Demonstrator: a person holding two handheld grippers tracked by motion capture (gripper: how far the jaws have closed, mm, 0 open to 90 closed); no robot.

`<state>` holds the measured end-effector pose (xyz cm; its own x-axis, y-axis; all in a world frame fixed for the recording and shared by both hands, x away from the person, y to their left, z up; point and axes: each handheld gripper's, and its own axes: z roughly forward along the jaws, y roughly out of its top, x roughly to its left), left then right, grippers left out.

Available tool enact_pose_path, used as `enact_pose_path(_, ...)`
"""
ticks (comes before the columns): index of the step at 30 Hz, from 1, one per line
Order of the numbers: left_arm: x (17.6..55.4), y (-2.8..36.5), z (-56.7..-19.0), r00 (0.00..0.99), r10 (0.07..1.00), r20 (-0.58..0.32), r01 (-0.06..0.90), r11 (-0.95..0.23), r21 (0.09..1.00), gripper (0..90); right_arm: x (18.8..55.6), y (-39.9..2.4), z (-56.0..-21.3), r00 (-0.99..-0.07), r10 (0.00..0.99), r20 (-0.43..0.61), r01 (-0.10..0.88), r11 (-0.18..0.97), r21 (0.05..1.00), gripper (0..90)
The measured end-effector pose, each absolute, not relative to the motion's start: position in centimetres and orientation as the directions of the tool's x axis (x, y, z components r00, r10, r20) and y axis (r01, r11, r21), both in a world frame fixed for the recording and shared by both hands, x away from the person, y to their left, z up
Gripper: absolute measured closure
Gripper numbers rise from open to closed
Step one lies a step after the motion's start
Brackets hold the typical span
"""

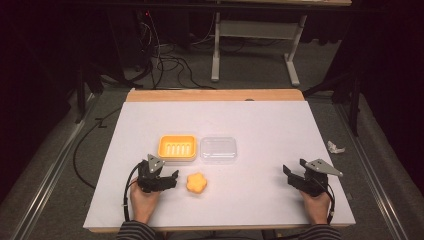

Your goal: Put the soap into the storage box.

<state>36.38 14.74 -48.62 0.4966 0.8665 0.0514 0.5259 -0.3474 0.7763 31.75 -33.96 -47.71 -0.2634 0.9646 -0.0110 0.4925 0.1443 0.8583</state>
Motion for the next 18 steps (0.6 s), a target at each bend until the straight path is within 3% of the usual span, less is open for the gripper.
enact_pose_path(18,36.28,14.82,-48.6,0.494,0.868,0.046,0.518,-0.337,0.786,15.5,31.78,-34.0,-47.71,-0.256,0.967,-0.006,0.497,0.137,0.857,29.8)
